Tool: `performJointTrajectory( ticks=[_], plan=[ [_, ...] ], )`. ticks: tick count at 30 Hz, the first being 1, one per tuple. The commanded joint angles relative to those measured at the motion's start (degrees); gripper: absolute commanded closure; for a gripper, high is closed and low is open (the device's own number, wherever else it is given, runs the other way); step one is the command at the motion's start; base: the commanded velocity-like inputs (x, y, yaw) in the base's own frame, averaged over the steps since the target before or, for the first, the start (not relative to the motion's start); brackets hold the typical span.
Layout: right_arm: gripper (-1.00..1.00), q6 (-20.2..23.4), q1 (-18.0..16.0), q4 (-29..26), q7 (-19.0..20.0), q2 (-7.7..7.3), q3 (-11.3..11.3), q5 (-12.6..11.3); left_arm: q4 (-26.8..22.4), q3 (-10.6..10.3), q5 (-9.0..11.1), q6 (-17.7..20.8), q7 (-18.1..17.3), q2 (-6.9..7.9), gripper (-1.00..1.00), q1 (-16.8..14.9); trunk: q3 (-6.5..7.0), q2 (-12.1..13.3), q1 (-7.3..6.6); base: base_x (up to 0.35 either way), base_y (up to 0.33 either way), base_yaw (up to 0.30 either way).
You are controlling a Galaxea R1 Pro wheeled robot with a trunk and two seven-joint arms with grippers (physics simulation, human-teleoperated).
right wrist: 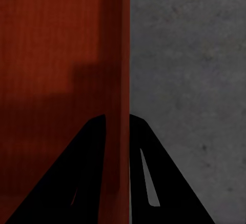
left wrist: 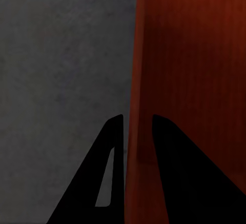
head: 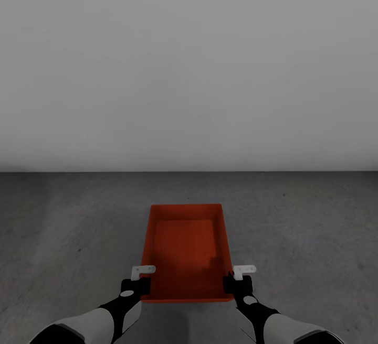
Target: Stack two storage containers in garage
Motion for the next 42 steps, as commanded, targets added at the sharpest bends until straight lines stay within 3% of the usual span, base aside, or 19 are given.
performJointTrajectory(
  ticks=[1, 26, 42],
  plan=[
    [1.0, 0.06, 0.01, 0.11, 0.07, 0.03, -1.21, 0.23, -0.07, 2.47, 0.41, -3.61, 0.78, 0.39, 1.0, -0.07, -0.22, -0.43, 0.22, 0.0, 0.0, 0.0],
    [1.0, 0.02, 0.01, 0.11, 0.08, 0.03, -1.21, 0.23, -0.07, 2.47, 0.43, -3.61, 0.78, 0.4, 1.0, -0.07, -4.71, -10.46, 5.71, 0.0, 0.0, 0.0],
    [1.0, 0.06, 0.01, 0.11, 0.08, 0.03, -1.21, 0.23, -0.07, 2.47, 0.47, -3.61, 0.78, 0.41, 1.0, -0.07, -4.71, -10.46, 5.71, 0.0, 0.0, 0.0]
  ],
)
